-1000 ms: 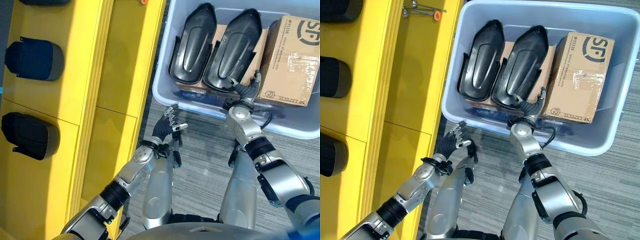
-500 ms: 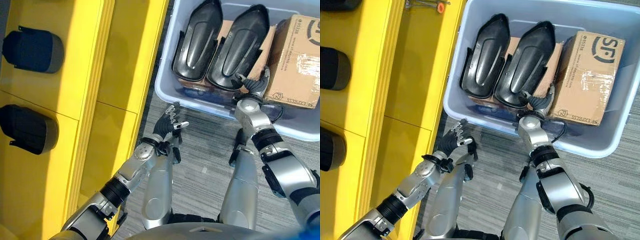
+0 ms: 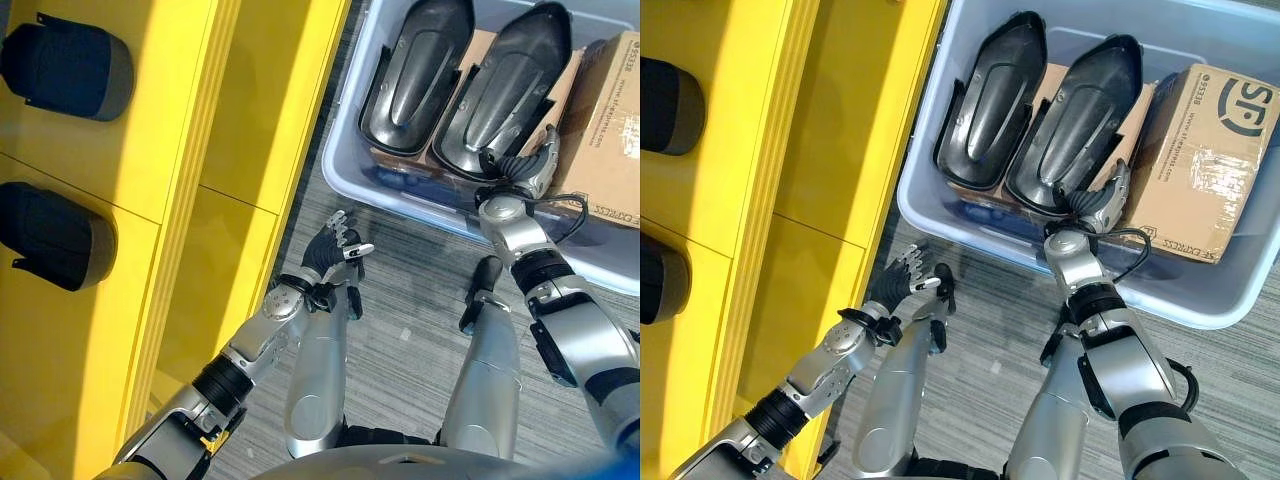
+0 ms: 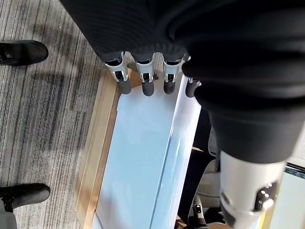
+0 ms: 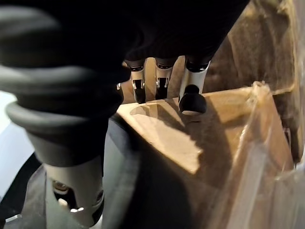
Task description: Move parts from the plastic box to the shelf.
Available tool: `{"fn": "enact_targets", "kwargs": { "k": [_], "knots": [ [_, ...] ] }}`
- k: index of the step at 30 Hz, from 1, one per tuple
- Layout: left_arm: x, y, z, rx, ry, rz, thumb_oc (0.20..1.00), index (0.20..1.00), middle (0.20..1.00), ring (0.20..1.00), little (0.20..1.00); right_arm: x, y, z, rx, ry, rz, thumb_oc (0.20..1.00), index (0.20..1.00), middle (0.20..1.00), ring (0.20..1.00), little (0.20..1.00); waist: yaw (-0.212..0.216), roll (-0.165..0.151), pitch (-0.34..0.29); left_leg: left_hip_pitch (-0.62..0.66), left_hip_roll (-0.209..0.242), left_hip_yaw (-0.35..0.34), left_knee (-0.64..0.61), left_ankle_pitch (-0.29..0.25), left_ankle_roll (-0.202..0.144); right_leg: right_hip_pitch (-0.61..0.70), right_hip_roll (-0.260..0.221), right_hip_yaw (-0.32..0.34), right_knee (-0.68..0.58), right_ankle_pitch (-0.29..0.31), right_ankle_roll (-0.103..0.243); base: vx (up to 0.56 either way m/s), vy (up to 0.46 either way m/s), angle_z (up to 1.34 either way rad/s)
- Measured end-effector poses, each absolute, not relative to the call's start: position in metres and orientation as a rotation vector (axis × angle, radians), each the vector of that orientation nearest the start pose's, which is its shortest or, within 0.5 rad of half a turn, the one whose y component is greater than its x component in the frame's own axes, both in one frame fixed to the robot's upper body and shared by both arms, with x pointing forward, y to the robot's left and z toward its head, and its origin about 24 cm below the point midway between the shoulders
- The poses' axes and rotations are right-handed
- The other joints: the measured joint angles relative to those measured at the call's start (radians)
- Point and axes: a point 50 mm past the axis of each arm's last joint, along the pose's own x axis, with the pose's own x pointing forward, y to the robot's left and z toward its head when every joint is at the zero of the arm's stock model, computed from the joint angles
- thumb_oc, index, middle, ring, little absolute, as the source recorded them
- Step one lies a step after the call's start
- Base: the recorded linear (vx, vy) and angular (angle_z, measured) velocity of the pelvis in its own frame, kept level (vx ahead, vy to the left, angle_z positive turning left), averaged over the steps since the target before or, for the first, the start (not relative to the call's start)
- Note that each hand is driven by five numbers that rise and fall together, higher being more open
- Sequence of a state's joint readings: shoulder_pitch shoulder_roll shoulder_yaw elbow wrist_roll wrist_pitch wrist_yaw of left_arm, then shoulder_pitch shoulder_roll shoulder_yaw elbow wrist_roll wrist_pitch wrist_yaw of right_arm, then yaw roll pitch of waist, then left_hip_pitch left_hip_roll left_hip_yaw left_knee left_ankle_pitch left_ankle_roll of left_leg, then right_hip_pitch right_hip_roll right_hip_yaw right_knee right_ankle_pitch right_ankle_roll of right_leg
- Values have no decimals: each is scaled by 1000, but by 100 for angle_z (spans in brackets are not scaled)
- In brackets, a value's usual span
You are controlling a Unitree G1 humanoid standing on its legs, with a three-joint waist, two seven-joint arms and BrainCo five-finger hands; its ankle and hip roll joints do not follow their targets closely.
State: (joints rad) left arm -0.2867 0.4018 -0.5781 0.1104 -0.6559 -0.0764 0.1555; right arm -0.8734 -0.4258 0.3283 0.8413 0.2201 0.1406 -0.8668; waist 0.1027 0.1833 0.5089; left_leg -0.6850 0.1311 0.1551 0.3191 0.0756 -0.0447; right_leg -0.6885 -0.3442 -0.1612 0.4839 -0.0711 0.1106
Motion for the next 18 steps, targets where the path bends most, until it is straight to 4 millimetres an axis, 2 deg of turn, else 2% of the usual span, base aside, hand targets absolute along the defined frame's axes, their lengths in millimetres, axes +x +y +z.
{"fn": "enact_targets", "kwargs": {
  "k": [7,10,11,14,18],
  "knots": [
    [278,99,56,-155,51,-381,1000,1000,1000,1000,1000,380,-227,133,-561,-14,-805,1000,1000,1000,1000,1000,3,-1,0,-43,5,-25,43,-16,3,-1,1,-27,-1,0,0,6,4,5],
    [279,100,56,-156,48,-376,1000,1000,1000,1000,1000,383,-229,139,-572,-9,-824,1000,1000,1000,1000,1000,3,-2,1,-71,7,-35,66,-24,8,-2,2,-42,-20,9,-8,-2,1,4],
    [280,101,57,-158,40,-371,1000,1000,1000,1000,1000,383,-229,139,-564,1,-829,1000,1000,1000,1000,1000,7,-5,1,-76,6,-34,67,-29,8,-1,3,-43,-35,16,-18,0,0,0],
    [282,104,59,-160,32,-357,1000,1000,1000,1000,1000,386,-235,139,-485,23,-855,1000,1000,1000,1000,1000,10,-12,0,-101,7,-51,73,-29,7,-1,13,-54,-55,23,-16,6,-5,5],
    [283,107,60,-158,29,-348,1000,1000,1000,1000,1000,385,-237,137,-464,42,-865,1000,1000,1000,1000,1000,20,-31,-3,-117,8,-56,84,-32,9,-1,13,-62,-62,22,-16,11,-12,4]
  ]
}}
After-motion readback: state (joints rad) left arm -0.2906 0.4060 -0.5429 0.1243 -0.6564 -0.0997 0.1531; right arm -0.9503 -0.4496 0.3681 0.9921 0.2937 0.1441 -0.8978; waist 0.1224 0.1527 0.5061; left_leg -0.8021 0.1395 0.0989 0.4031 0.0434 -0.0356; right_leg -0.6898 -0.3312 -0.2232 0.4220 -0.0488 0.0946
